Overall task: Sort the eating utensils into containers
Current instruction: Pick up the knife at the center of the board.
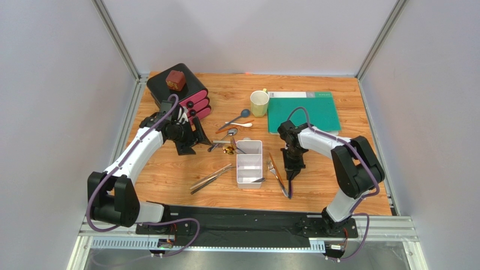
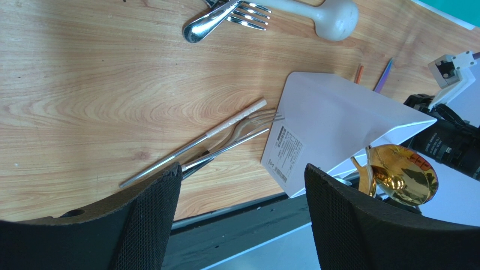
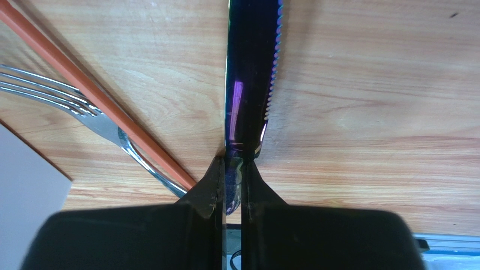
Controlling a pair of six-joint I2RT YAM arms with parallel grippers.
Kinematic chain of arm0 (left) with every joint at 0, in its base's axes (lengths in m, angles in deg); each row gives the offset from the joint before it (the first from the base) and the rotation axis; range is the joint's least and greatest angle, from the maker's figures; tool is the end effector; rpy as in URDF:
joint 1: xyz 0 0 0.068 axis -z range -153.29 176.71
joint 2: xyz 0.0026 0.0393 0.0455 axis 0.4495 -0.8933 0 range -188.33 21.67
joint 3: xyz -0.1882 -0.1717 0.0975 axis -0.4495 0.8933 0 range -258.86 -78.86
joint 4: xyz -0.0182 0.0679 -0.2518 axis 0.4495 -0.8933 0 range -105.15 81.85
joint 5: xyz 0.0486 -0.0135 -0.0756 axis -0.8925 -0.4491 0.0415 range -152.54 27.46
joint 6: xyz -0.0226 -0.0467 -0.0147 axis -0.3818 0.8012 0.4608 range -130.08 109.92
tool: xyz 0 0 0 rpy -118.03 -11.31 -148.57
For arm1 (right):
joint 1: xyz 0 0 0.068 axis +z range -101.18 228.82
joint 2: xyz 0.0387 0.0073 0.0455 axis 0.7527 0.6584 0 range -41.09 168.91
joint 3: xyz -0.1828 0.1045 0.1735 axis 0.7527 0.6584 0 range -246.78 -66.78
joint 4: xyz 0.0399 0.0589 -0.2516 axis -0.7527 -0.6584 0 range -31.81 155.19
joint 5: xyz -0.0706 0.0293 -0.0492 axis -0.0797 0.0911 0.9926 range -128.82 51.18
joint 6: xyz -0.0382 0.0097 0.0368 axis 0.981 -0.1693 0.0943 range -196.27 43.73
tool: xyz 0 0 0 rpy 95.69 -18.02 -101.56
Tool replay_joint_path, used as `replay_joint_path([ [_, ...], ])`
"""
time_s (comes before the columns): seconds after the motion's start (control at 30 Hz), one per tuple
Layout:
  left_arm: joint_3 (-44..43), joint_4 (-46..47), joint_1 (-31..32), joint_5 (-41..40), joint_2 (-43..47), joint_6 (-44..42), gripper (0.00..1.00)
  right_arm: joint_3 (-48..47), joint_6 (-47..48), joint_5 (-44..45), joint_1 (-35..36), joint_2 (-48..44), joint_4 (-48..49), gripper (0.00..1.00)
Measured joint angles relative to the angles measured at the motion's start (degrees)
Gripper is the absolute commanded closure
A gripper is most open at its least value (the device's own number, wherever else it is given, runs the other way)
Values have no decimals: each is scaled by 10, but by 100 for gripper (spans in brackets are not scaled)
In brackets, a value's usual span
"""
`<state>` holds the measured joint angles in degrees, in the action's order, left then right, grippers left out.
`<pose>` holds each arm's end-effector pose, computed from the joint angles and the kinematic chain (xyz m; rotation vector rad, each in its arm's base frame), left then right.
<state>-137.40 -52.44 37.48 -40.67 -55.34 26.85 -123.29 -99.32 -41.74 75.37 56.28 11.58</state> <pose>0.2539 -0.0617 0.2549 -0.4992 2.7194 -0.7585 0.2406 0.1223 0.1512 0.0900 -3.0483 -0.0207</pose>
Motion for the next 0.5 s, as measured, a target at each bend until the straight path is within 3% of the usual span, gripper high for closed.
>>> replay_joint_path([
  [0.5, 0, 0, 0, 1, -13, -2, 15, -61, 36, 50, 0, -62, 6, 100],
])
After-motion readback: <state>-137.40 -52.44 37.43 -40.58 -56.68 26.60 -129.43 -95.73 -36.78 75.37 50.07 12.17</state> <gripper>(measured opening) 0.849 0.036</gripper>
